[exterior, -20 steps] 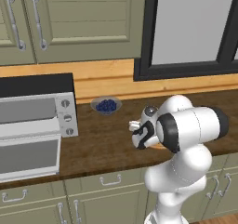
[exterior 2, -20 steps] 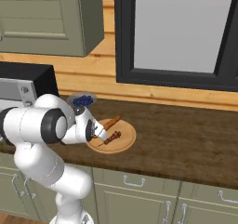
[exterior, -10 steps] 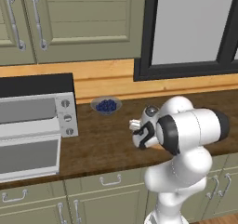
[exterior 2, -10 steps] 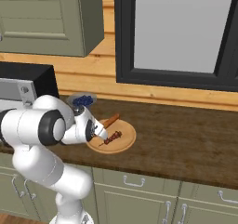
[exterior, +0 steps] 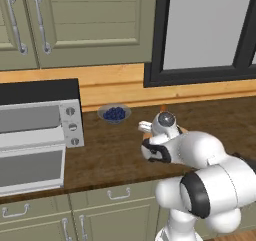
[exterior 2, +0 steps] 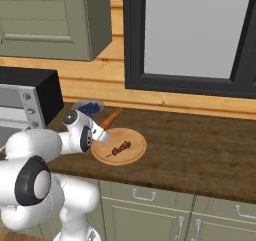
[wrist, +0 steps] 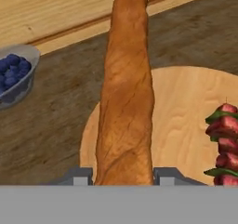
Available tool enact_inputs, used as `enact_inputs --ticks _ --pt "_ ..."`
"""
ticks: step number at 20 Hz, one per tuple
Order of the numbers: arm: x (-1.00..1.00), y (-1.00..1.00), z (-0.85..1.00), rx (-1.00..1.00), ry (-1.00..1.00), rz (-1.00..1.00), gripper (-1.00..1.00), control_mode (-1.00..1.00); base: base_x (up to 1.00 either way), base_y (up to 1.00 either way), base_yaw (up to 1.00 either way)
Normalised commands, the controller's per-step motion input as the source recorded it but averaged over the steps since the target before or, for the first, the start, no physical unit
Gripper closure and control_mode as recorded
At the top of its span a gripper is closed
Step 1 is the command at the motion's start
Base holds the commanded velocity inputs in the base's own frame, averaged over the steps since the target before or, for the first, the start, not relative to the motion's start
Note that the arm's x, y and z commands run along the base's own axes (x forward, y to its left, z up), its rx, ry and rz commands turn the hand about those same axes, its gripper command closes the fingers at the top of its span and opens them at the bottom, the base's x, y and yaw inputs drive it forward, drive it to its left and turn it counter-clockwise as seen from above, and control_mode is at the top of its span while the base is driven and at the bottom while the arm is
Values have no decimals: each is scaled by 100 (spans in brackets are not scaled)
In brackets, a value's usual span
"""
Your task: Pick up the kebab skewer and baguette bread, and place them inside the toaster oven. Close the toaster oven door and start by setting the timer.
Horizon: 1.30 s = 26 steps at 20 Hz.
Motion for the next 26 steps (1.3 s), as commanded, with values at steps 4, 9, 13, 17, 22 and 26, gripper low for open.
enact_inputs --ticks 4,9,13,17,22,26 --pt "-46 17 86 0 11 0 100 -100 0 0 0" --pt "-93 40 46 -4 7 0 100 -100 0 0 0" --pt "-80 73 20 -6 -1 1 100 -100 0 0 0" --pt "-66 83 18 -6 0 4 100 -100 0 0 0" --pt "-41 48 32 -3 2 1 100 -100 0 0 0" --pt "-11 -11 27 0 5 9 100 -100 0 0 0"
